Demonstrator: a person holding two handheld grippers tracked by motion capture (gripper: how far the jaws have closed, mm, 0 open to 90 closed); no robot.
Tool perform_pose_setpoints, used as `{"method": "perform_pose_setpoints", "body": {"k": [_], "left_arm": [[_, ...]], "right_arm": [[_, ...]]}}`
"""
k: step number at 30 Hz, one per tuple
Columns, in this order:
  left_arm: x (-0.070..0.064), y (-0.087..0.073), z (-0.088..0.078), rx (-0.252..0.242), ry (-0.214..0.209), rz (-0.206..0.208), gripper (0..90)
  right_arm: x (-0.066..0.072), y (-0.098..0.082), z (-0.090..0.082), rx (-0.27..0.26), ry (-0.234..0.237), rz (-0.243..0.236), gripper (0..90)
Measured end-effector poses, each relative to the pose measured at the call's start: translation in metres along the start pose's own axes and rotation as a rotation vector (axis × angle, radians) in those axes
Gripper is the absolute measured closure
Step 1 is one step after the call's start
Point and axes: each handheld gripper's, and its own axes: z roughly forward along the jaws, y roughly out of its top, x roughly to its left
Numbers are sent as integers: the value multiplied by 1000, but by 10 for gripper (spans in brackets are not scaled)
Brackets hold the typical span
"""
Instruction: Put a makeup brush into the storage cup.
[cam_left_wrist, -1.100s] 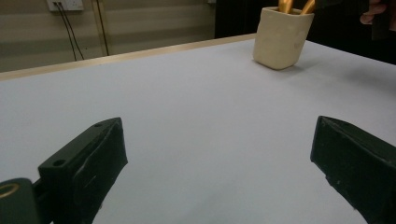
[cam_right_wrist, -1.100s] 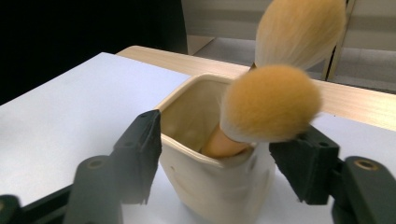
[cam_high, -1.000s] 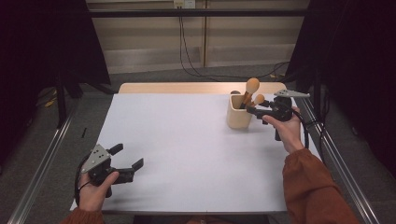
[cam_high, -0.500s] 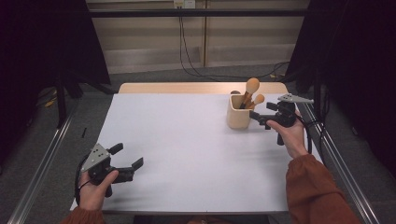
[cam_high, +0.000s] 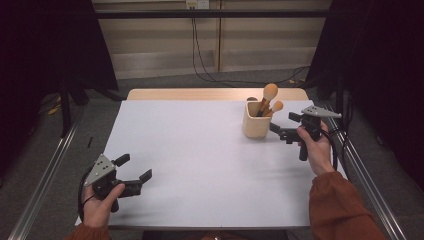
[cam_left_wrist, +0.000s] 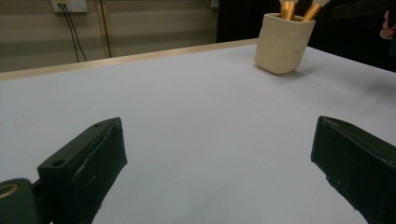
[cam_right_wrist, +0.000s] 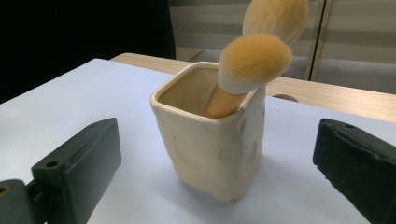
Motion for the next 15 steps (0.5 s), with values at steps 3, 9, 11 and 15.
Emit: {"method": "perform_pose_setpoints", "body": {"k": [3, 9, 11, 15], "left_arm": [[0, 0, -1, 3, -1, 1, 32], [0, 0, 0, -1, -1, -3, 32], [0, 0, -1, -3, -1, -1, 28], [-1, 0, -1, -4, 3, -7, 26]], "right_arm": [[2, -2, -5, -15, 8, 25, 7], [6, -6, -15, -20, -36, -10, 7], [8, -8, -19, -11, -54, -30, 7], [12, -13, -28, -21, -40, -23, 6]]}}
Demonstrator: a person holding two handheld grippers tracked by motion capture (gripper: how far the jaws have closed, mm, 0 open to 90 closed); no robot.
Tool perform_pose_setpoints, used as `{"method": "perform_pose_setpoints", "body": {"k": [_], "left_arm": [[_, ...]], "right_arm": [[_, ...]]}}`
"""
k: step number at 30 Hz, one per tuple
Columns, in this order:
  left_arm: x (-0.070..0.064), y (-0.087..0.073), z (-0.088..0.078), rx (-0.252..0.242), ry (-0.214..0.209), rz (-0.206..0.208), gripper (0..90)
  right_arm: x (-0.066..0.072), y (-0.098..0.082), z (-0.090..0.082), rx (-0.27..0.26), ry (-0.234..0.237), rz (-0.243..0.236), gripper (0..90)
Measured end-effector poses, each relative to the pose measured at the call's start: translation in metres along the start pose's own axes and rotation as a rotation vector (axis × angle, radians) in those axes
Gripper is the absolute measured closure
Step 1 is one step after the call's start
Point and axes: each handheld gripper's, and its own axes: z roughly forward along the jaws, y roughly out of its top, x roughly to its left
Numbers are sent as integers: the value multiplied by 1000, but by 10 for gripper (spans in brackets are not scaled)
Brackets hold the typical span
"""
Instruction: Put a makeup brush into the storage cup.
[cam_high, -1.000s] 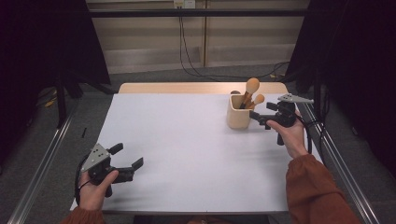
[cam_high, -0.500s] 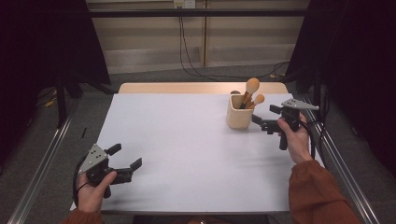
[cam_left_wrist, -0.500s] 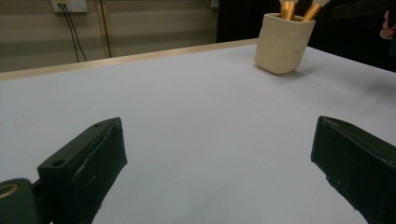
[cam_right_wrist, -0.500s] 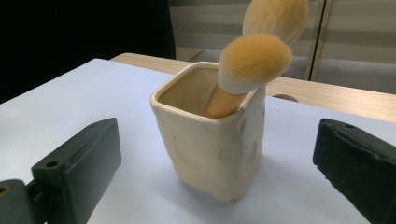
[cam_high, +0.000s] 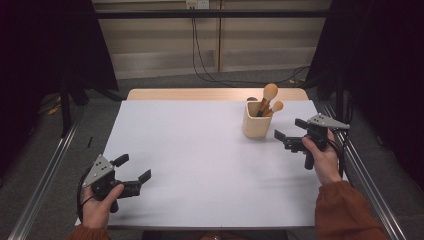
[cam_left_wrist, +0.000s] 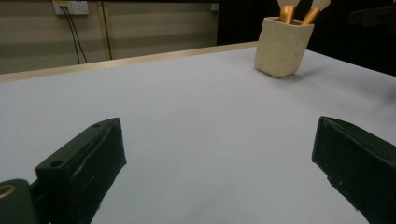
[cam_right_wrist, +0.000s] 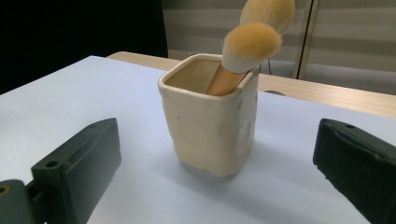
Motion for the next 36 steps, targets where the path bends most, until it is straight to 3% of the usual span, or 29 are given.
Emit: {"method": "perform_pose_setpoints", "body": {"k": [14, 36], "left_arm": [[-2, 0, -2, -3, 6, 5, 26], [-5, -1, -8, -4, 22, -4, 26]], "right_arm": [[19, -23, -22, -5, 20, 9, 8], [33, -51, -62, -22, -25, 36, 7]]}}
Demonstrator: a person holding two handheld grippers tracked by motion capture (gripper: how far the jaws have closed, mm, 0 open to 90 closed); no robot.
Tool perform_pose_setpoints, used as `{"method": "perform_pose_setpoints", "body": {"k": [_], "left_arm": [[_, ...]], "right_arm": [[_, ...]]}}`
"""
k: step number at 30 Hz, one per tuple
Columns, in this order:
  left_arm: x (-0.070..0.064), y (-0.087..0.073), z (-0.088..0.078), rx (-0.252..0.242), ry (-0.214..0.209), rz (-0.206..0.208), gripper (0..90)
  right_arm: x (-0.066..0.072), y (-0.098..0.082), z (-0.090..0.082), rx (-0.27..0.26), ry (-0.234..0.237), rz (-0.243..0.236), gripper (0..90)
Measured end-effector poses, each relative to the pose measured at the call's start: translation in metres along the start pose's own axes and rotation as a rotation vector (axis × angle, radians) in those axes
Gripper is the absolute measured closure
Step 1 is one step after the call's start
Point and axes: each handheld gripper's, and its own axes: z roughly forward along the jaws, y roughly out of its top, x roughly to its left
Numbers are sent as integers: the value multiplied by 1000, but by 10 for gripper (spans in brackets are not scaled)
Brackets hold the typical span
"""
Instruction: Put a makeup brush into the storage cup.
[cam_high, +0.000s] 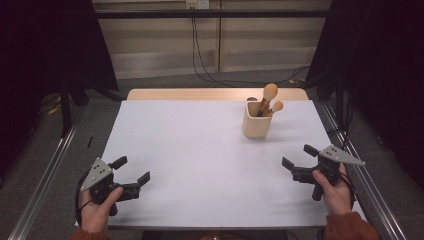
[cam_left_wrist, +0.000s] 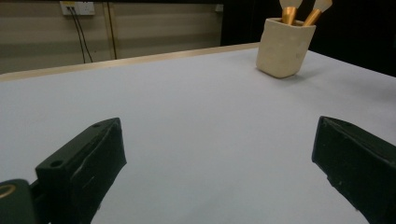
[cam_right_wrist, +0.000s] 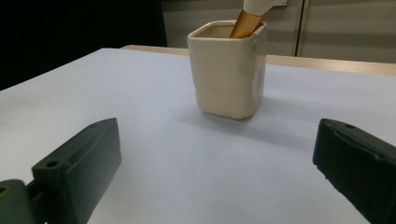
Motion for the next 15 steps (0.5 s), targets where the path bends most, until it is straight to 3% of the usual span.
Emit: {"method": "perform_pose_setpoints", "body": {"k": [3, 8, 11, 15], "left_arm": [[-1, 0, -1, 1, 12, -6, 26], [-2, -2, -6, -5, 14, -15, 26], [-3, -2, -6, 1, 16, -4, 27], [-3, -2, -6, 0, 13, -8, 26]], "right_arm": [[1, -6, -5, -7, -6, 12, 8], [5, -12, -14, -10, -21, -6, 7], [3, -14, -16, -19, -49, -9, 7], [5, -17, -17, -11, -42, -11, 7]]}}
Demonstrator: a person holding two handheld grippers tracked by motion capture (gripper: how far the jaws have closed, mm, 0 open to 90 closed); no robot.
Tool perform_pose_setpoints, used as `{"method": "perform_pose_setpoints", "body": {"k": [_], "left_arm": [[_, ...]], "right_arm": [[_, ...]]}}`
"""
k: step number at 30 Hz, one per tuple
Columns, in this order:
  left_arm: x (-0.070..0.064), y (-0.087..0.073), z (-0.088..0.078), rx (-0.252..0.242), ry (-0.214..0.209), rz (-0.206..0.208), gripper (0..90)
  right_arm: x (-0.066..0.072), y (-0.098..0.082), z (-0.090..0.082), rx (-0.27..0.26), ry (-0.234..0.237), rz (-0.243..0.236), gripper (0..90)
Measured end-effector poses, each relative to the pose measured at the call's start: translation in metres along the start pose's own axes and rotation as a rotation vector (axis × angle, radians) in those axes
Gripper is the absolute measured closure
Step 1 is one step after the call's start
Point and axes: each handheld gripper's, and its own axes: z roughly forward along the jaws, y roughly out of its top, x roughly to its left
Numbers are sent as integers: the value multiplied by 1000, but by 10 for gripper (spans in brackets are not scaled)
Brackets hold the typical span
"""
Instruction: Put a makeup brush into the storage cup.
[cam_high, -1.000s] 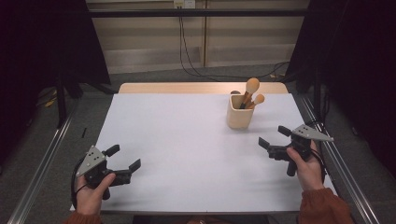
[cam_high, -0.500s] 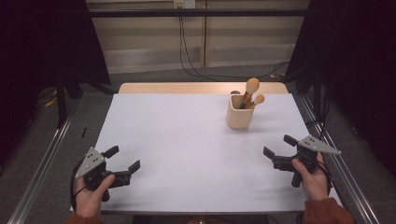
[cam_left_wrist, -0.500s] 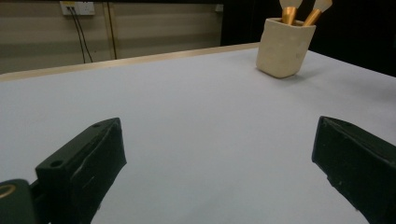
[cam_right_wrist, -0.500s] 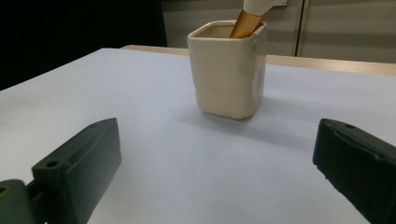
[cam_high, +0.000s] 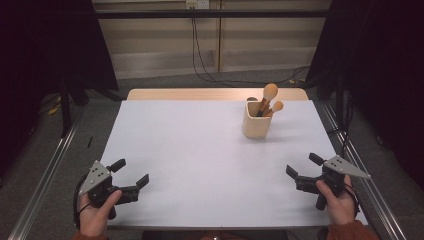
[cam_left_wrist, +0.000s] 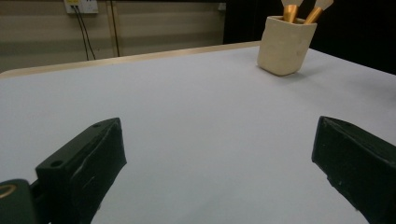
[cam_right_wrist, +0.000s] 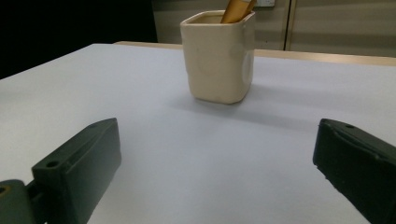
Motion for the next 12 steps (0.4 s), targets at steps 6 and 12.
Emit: {"method": "perform_pose_setpoints", "body": {"k": [6, 12], "left_arm": [[1, 1, 0, -7, -1, -5, 26], [3, 1, 2, 4, -3, -4, 27]], "right_arm": [[1, 0, 2, -1, 26, 0, 7], [0, -2, 2, 5, 22, 10, 7]]}}
